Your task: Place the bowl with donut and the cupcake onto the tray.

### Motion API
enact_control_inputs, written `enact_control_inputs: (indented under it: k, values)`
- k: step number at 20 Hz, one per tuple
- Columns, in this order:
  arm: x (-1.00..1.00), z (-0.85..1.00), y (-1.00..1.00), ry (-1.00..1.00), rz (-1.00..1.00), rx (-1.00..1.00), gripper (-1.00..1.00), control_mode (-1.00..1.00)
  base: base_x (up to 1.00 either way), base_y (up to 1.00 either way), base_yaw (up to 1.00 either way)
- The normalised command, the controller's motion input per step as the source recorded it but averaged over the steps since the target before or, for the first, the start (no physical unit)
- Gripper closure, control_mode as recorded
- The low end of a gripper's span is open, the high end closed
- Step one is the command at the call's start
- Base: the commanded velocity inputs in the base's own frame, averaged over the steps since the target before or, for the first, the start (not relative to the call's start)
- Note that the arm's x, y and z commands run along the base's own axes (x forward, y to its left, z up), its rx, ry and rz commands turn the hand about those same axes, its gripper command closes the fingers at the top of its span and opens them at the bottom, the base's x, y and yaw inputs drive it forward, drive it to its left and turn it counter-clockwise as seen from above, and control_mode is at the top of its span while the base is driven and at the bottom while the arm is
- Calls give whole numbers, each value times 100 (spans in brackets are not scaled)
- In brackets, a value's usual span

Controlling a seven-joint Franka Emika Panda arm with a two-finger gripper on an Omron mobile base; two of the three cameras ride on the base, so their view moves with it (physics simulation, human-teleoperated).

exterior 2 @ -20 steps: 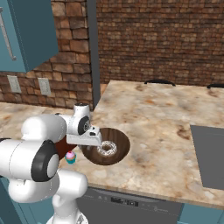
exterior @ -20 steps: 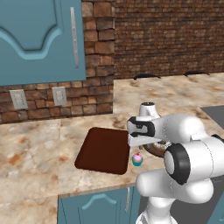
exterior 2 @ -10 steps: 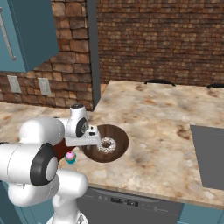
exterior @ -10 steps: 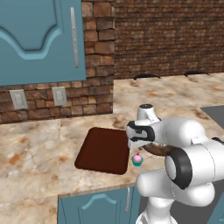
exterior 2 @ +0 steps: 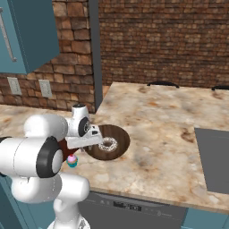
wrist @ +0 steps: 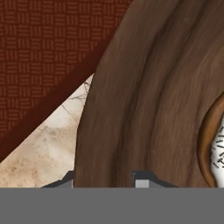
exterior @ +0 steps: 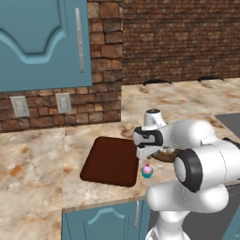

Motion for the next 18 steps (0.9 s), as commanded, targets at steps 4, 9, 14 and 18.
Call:
enact_control_inputs:
  k: [4,9,14,18]
  values:
    - [6,11,34,4,9,0,100,-100,0,0,0]
    - [3,2,30,0,9,-3,100,-100,0,0,0]
    - [0,0,34,-3,12,-7,100,-100,0,0,0]
    - [0,7,32,-4,12,-6,100,-100,0,0,0]
